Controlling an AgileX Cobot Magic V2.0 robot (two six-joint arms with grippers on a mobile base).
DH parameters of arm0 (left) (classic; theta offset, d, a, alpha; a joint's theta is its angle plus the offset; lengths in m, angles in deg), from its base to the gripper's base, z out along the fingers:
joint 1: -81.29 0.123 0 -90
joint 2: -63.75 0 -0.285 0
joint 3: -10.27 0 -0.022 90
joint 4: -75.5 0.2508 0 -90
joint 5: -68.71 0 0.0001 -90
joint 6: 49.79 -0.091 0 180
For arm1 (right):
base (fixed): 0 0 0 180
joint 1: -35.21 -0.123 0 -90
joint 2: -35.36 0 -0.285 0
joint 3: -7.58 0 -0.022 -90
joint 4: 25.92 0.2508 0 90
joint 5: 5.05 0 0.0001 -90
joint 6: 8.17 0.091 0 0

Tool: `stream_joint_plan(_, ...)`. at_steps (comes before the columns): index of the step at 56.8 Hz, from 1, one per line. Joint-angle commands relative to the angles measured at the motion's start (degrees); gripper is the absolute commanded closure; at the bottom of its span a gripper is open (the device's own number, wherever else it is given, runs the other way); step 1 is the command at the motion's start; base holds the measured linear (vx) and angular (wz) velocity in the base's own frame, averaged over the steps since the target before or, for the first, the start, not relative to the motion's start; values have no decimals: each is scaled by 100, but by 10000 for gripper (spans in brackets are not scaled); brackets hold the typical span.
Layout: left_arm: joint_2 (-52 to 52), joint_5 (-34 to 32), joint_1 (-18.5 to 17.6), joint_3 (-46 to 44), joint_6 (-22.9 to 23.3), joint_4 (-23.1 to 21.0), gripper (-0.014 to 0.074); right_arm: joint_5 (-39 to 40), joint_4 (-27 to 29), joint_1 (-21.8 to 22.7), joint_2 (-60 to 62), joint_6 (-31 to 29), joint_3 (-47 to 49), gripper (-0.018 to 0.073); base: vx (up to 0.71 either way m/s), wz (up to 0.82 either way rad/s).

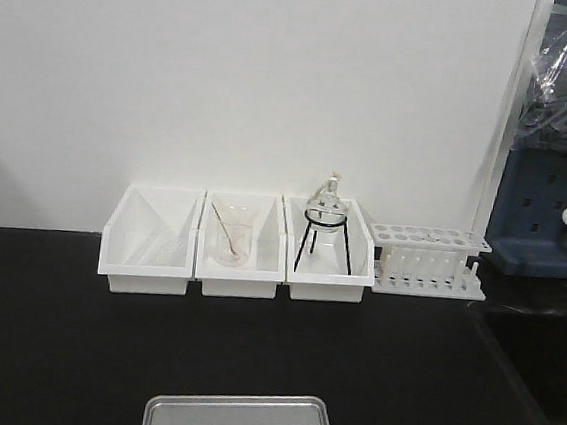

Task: Move beaker to silver tray on left bench
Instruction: 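Lower the held beaker onto the silver tray with the right gripper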

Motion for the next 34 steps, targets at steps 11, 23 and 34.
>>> stream_joint_plan(11,-94,-441,-36,159,18,-9,595,3655,-1094,16,-1913,81,182,562,0,0)
stream_joint_plan(23,-94,-441,-36,159,18,-9,595,6489,-858,16,-4729,171,481,562,0,0)
stream_joint_plan(34,-94,-441,-36,159,18,-9,595,8415,-947,-3,-6825,-162,1536,562,0,0)
